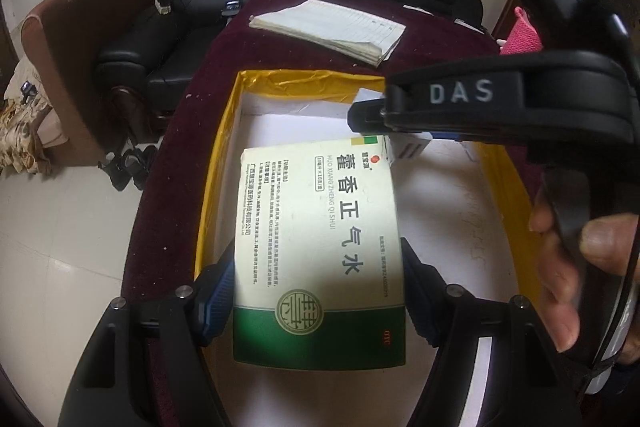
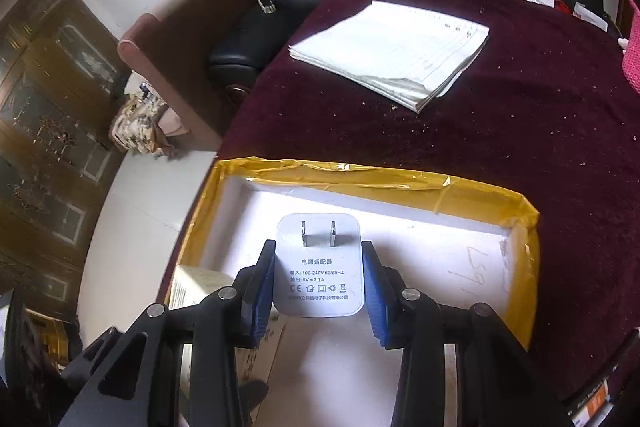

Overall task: Organize objects
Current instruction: 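Lower the box and adapter into the white tray and open both tools, then grasp the white cream tube box with the left tool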

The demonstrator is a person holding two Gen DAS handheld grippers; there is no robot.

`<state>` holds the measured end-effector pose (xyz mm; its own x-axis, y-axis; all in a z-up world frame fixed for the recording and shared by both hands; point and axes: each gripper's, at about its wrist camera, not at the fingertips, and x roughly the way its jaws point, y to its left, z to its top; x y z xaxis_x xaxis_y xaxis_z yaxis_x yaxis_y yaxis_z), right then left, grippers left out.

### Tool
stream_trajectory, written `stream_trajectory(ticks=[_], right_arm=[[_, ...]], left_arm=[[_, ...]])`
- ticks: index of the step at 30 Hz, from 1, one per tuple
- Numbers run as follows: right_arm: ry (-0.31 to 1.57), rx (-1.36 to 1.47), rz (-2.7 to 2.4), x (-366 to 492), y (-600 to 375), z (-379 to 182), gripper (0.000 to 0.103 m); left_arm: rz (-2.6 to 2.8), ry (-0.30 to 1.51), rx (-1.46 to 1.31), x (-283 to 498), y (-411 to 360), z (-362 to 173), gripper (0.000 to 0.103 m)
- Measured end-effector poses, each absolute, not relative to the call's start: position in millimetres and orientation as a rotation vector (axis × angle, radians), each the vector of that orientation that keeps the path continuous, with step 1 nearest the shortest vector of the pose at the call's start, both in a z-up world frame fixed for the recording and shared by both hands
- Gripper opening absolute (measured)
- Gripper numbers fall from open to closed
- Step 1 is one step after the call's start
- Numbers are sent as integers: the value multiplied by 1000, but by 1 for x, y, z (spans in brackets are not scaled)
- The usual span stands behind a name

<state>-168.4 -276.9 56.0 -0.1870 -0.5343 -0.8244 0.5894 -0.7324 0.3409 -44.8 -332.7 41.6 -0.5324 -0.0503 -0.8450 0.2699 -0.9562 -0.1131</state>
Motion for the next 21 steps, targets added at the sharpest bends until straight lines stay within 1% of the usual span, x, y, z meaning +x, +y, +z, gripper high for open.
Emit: stream_trajectory(ticks=[3, 7, 9, 13, 15, 18, 21], right_arm=[[66, 1350, -1981, -173, -284, 49, 44], [65, 1352, -1969, -171, -294, 42, 44], [81, 1353, -1974, -170, -298, 41, 44], [67, 1368, -1957, -177, -298, 39, 46], [61, 1364, -1946, -180, -298, 40, 46], [62, 1371, -1928, -181, -297, 42, 48], [72, 1317, -1953, -178, -287, 58, 50]], left_arm=[[-2566, 369, 1405, -47, -336, 39, 72], [-2532, 331, 1400, -52, -334, 37, 71], [-2531, 345, 1397, -52, -336, 37, 71], [-2551, 401, 1397, -53, -339, 38, 75], [-2561, 416, 1409, -53, -339, 38, 79], [-2552, 434, 1420, -52, -339, 40, 80], [-2547, 438, 1421, -49, -338, 43, 80]])
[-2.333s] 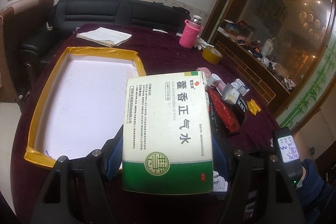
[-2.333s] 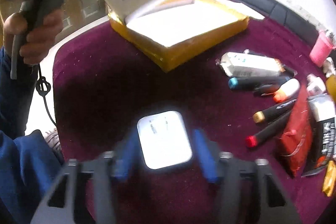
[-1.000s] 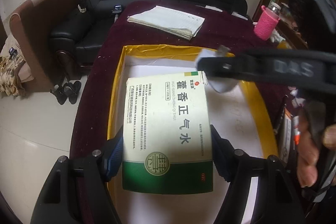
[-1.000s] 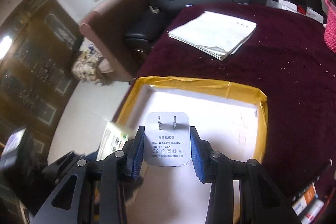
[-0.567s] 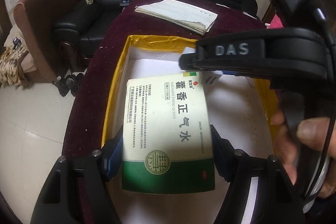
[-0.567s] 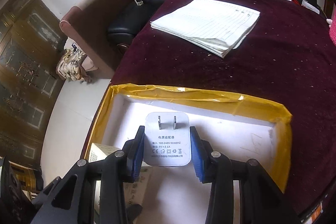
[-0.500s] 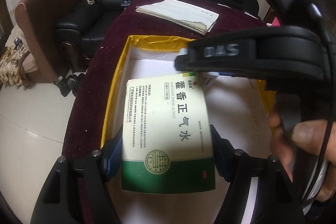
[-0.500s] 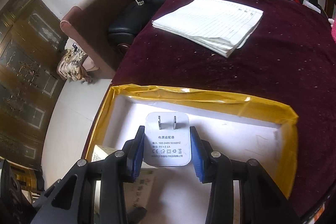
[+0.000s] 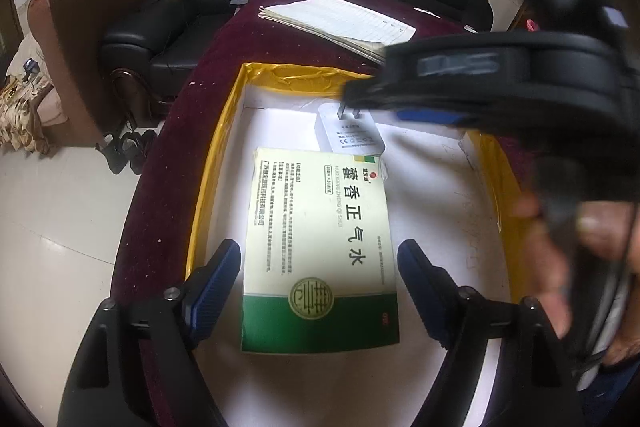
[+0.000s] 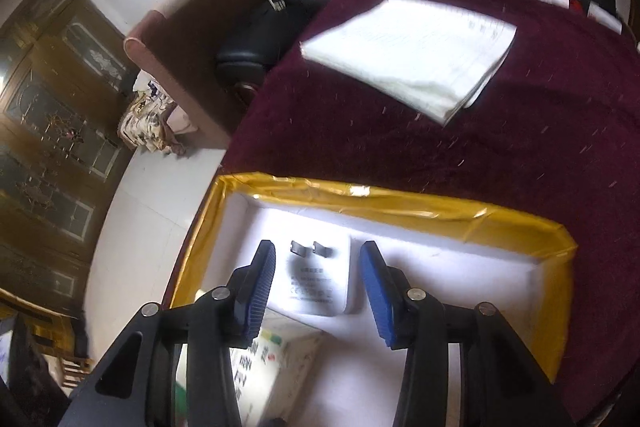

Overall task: Organize objects
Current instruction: 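Grasp the white cream tube box with the left tool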

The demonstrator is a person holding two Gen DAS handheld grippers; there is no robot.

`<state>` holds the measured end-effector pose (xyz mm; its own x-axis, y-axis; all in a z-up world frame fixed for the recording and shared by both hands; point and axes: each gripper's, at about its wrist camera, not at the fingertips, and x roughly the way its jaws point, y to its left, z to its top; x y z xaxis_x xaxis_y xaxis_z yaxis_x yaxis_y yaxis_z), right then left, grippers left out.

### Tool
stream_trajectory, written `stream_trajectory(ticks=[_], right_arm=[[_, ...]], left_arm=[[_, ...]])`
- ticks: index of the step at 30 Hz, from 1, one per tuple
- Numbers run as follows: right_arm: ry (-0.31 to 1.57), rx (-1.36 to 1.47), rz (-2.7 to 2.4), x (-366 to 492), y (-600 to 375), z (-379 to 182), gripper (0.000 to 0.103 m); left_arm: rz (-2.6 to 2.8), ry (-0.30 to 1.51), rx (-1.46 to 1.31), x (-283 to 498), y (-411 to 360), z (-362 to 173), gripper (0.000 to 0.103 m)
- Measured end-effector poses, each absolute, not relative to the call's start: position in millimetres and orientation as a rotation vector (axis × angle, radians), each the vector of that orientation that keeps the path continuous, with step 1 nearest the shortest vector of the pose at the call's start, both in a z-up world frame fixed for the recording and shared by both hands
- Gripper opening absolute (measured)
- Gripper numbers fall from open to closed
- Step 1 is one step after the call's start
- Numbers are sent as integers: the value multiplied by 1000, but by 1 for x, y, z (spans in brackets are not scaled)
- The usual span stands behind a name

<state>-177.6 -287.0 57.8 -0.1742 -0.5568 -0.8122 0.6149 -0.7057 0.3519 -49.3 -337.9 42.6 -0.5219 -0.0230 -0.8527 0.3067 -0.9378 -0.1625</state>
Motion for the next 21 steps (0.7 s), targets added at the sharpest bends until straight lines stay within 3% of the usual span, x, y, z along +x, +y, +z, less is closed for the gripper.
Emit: stream_trajectory(ticks=[11, 15, 18, 21], right_arm=[[-82, 1086, -1990, -123, -100, 143, 66], [-166, 1048, -2025, -96, -19, 154, 66], [-205, 1015, -2054, -72, 34, 155, 66], [-235, 1010, -2060, -51, 76, 147, 67]], left_arm=[[-2696, 445, 1288, -11, -282, 84, 85], [-2829, 283, 1359, -12, -217, 86, 84], [-2901, 61, 1437, -17, -163, 78, 84], [-2915, -86, 1501, -23, -132, 69, 75]])
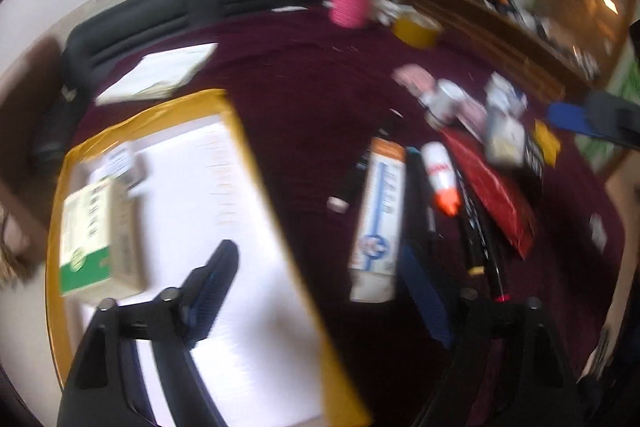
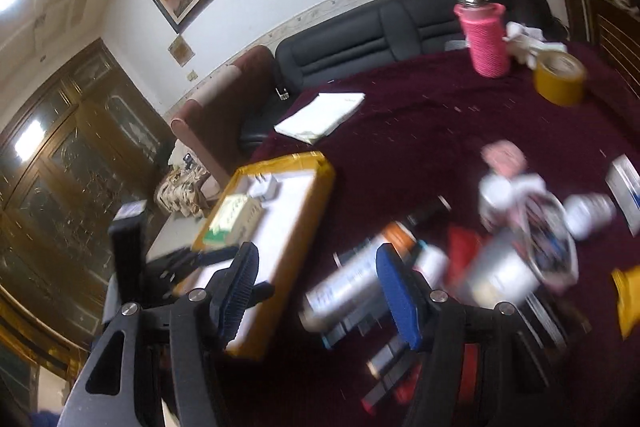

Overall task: Organize objects
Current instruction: 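Grasp the white cream tube box with the left tool, then grasp the yellow snack packet with the right tool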

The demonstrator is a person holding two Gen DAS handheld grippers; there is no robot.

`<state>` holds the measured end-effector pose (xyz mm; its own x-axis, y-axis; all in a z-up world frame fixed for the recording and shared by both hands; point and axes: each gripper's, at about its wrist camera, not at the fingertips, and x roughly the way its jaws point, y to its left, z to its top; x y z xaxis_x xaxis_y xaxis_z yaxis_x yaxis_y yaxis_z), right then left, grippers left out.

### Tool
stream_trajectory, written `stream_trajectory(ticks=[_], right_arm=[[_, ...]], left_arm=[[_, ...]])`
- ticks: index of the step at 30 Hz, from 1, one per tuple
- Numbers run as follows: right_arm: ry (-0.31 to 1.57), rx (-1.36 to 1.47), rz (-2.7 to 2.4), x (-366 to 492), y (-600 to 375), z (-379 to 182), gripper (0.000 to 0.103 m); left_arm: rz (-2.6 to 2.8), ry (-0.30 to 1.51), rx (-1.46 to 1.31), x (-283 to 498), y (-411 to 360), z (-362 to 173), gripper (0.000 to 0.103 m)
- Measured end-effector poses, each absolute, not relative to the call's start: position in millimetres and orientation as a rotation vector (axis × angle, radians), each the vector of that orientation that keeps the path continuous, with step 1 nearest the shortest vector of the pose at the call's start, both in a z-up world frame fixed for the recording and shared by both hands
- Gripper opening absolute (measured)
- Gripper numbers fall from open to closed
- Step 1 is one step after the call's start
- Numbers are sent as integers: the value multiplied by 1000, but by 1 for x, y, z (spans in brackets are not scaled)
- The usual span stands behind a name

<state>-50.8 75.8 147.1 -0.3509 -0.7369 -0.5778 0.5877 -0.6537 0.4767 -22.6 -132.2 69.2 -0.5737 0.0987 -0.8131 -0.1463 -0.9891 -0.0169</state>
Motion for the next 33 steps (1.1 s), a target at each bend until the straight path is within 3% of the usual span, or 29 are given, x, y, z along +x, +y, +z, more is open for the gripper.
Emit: stream_trajectory(ticks=[15, 18, 20, 22, 26, 33], right_arm=[[-296, 1017, -2202, -30, 208, 119, 70], [-318, 1054, -2237, -41, 234, 114, 71], [-328, 1101, -2267, -55, 252, 109, 71], [-350, 1158, -2295, -76, 273, 104, 71], [-287, 1235, -2365, -116, 292, 95, 72], [-216, 1400, -2297, -172, 302, 61, 72]], left_arm=[[2483, 257, -1651, -89, -84, 13, 73], [2489, 200, -1648, -98, -82, 14, 64], [2503, 161, -1655, -102, -78, 15, 50], [2503, 173, -1650, -101, -68, 17, 22], [2549, 176, -1639, -91, -59, 17, 20], [2554, 29, -1644, -74, -71, 18, 19]])
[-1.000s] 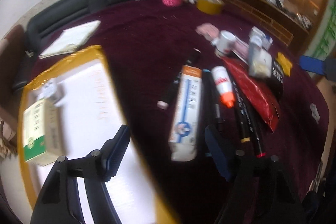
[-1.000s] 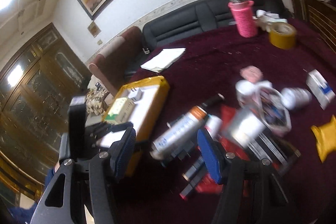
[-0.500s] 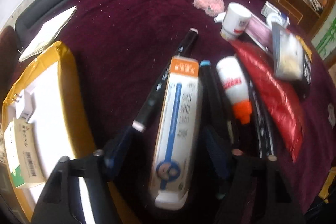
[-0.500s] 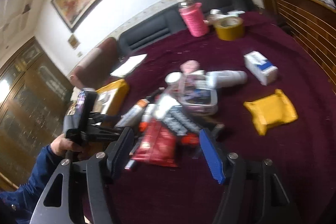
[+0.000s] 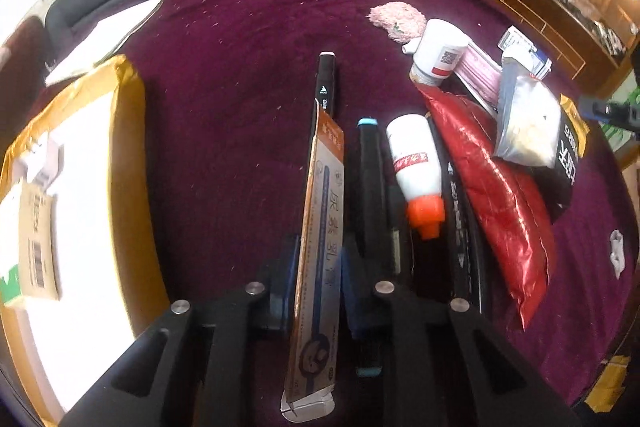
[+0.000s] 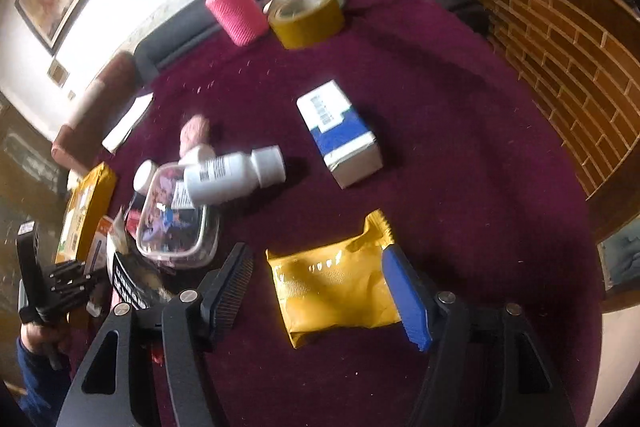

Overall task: Organize objects
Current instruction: 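Grasp the yellow snack packet with the right tool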

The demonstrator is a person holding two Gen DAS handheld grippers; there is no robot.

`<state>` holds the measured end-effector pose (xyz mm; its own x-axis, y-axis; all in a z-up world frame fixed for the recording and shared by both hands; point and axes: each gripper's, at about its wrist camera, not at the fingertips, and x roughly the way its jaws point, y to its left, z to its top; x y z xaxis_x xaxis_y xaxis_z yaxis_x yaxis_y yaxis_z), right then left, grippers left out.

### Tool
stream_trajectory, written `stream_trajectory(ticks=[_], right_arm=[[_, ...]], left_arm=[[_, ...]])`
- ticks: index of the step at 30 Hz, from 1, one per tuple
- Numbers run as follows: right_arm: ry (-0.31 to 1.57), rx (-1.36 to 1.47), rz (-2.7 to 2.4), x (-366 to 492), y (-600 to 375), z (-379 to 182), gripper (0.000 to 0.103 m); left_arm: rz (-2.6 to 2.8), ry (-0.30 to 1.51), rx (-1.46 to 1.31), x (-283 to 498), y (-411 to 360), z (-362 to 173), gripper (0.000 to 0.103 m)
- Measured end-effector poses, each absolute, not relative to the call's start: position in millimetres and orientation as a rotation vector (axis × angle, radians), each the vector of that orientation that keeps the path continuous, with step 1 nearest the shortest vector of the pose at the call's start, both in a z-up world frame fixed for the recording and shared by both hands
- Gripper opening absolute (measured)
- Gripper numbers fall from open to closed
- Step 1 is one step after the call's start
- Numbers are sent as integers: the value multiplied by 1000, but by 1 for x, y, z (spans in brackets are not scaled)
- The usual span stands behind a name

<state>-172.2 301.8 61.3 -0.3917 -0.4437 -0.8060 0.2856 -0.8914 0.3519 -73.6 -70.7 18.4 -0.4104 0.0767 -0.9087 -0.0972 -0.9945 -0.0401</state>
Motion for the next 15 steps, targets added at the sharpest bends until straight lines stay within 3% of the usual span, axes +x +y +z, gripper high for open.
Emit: stream_trajectory(ticks=[2, 6, 10, 13, 15], right_arm=[[-134, 1400, -2276, -168, 294, 59, 77], [211, 1383, -2369, -155, 275, 54, 81], [419, 1313, -2419, -145, 263, 53, 94], [493, 1337, -2441, -148, 261, 43, 91], [354, 1361, -2427, -156, 273, 40, 77]], left_arm=[[2558, -3, -1640, -74, -76, 18, 18], [2567, -45, -1632, -73, -78, 18, 18], [2568, -73, -1616, -70, -78, 20, 17], [2578, -108, -1589, -64, -80, 23, 17], [2581, -131, -1569, -60, -82, 27, 17]])
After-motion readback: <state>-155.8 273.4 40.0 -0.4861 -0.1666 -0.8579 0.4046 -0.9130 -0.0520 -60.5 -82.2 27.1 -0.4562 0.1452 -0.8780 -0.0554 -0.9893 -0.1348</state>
